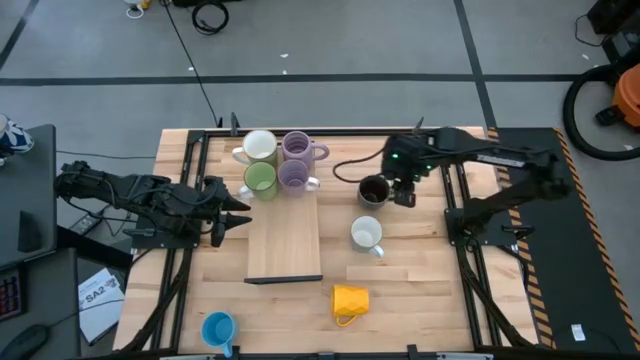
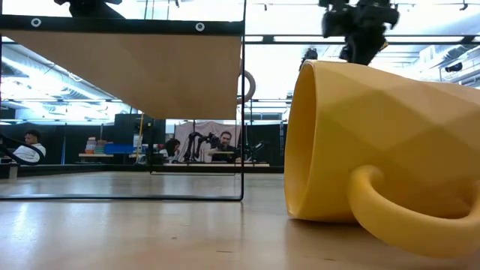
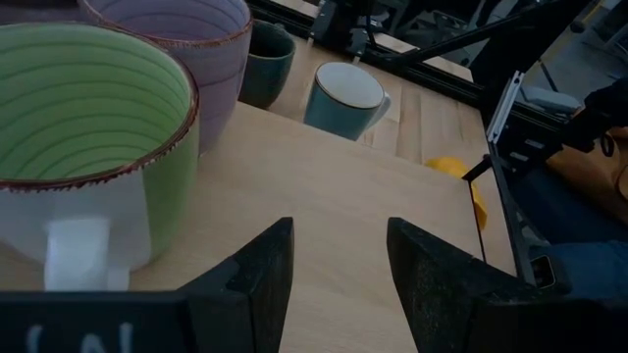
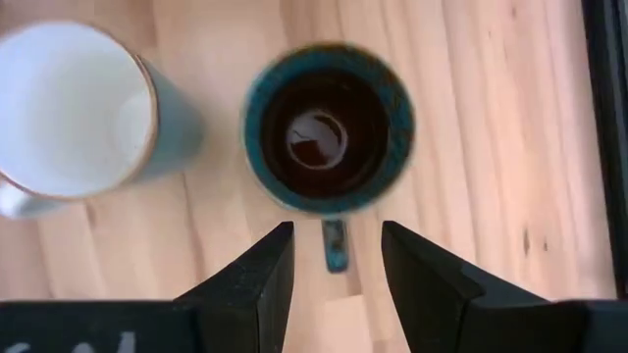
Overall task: Place coffee mugs
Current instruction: Put the blue patterned mug on the shelf
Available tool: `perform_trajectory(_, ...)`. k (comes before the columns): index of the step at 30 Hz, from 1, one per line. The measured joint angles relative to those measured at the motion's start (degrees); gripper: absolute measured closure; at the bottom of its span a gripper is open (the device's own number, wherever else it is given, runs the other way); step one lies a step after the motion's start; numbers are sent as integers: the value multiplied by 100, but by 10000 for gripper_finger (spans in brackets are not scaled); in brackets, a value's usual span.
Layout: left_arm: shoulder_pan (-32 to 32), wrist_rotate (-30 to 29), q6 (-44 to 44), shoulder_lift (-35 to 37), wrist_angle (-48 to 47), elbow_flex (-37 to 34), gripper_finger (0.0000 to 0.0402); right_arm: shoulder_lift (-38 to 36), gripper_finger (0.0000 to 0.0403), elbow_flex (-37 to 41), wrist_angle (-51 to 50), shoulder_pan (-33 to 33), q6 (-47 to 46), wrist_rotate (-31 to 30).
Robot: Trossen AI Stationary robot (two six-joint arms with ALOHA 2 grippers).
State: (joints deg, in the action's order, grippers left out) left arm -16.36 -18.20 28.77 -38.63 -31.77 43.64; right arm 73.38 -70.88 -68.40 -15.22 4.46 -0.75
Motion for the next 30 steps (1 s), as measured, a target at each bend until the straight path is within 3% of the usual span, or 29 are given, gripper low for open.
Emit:
perform_trajectory(6,-2,0,-2,0,0,0,230,-712,242,1163,739,-260,18,-94)
perform_trajectory(13,-2,0,-1,0,1,0,230,-899,242,2069,1324,-435,25,-25)
perform_trajectory(20,-1,0,0,0,0,0,230,-892,241,2403,2005,-455,313,-26)
perform_trajectory(30,-2,0,-2,0,0,0,230,-889,241,2440,2061,-455,324,59)
